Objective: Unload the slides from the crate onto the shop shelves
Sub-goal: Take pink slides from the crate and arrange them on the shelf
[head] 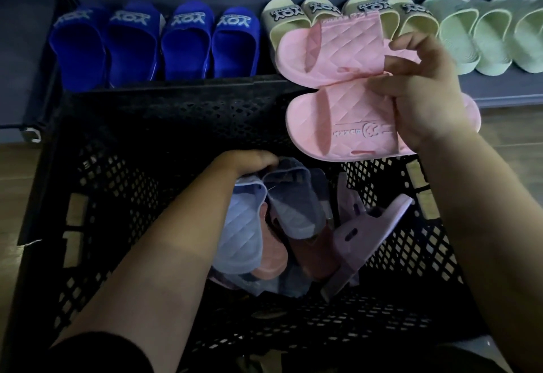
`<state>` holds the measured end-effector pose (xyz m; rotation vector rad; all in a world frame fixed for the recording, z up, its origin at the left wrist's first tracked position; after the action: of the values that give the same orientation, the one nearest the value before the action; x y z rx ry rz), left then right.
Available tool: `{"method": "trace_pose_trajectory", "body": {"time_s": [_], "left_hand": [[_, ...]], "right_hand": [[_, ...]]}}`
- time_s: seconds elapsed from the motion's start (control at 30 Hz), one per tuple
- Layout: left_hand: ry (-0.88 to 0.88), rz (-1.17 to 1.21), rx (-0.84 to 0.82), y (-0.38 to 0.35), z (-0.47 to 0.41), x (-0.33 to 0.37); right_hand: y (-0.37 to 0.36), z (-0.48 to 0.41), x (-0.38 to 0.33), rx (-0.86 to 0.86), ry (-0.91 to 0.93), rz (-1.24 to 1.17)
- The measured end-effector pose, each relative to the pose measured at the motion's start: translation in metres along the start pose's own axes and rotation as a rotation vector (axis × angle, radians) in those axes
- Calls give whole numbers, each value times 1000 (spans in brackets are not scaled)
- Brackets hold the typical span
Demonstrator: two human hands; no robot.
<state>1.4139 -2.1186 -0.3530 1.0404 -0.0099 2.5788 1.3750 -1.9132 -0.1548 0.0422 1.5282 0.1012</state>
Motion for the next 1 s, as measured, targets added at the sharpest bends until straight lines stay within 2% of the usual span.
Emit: {"method": "trace_pose_trajectory", "body": {"time_s": [0.13,0.2,0.4,0.53,0.7,0.9,1.0], "left_hand": [[44,84,-52,7,15,-2],[-25,76,-114,19,23,0],[-77,109,-304,42,57,-4],[-91,218,-148,52,99,4],[5,291,-12,52,180,22],[-4,334,286,76,280,70],[9,386,380,88,340,102]], "right_hand": [[0,0,0,-19,-9,-4],[0,1,-1,-23,-17,8],[-2,3,-8,-48,-33,28],[-7,13,-21,-48,-91,19],[-8,36,-52,12,-263,-44],[-4,81,-126,211,-491,-224],[5,104,-174,284,-606,-240]]}}
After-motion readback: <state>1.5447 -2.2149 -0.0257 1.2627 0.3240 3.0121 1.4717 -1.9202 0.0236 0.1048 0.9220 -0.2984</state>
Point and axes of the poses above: each hand's wrist, its own z-axis away from the middle knuckle, its own y-axis out of the back of the hand, x = y × z, the point moved 4 cm from there along -z, towards the middle knuckle, and after that the axes turned 9 degrees about z, right-handed, at the moved point
